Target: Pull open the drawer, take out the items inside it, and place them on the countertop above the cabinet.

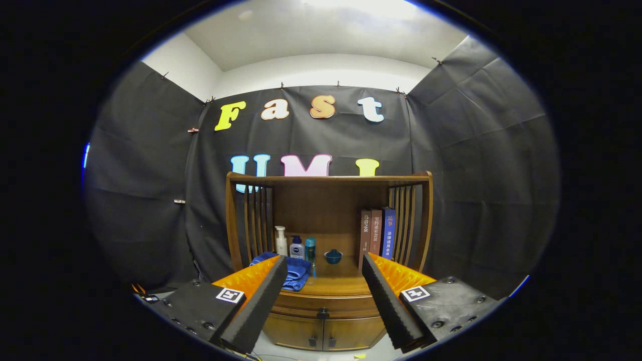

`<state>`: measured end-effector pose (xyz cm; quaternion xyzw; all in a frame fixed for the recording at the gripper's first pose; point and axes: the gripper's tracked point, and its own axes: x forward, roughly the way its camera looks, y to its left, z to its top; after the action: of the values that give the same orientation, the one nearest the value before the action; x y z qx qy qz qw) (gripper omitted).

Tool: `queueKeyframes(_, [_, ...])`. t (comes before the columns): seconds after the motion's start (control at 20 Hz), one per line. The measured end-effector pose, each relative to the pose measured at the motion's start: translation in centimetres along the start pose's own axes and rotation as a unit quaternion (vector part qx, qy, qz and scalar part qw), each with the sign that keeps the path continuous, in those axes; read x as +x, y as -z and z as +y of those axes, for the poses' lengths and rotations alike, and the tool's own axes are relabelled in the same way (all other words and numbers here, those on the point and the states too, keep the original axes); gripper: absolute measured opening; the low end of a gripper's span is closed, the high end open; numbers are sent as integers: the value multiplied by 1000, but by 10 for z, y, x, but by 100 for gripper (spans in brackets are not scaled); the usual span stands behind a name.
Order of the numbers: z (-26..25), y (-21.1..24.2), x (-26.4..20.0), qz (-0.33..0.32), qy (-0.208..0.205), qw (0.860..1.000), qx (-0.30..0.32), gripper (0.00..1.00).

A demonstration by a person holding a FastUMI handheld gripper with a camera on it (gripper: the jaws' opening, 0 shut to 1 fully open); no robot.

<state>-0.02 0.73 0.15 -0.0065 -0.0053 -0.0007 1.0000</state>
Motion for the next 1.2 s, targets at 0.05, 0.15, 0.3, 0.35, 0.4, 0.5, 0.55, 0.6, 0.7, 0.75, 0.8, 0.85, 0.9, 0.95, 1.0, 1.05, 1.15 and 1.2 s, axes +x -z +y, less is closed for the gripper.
queueKeyframes(0.05, [1,-1,1,-1,-1,1000,0,98])
queueKeyframes(0.15, [2,-2,0,-2,-1,1000,4,98])
queueKeyframes(0.3, [3,-6,3,-2,-1,1000,4,98])
queueKeyframes(0.35, [4,-9,4,-2,-2,1000,4,98])
queueKeyframes(0.4, [4,-9,5,-2,-2,1000,5,98])
queueKeyframes(0.5, [5,-12,9,0,-2,1000,9,98])
queueKeyframes(0.55, [5,-13,10,1,-2,1000,9,98])
queueKeyframes(0.6, [5,-13,13,2,-1,1000,9,98])
queueKeyframes(0.7, [7,-11,20,4,-3,1000,8,98])
queueKeyframes(0.75, [8,-7,25,7,-3,1000,7,98])
queueKeyframes(0.8, [9,-1,29,14,-4,1000,7,98])
queueKeyframes(0.85, [9,7,33,20,-3,1000,5,98])
queueKeyframes(0.9, [10,16,38,27,-3,1000,3,98])
queueKeyframes(0.95, [10,27,43,35,-2,999,-1,98])
queueKeyframes(1.0, [11,39,48,45,-2,999,-5,98])
queueKeyframes(1.05, [12,51,53,53,-2,999,-8,98])
queueKeyframes(1.15, [12,72,62,65,-3,998,-8,98])
queueKeyframes(1.2, [13,82,68,70,-3,998,-4,98])
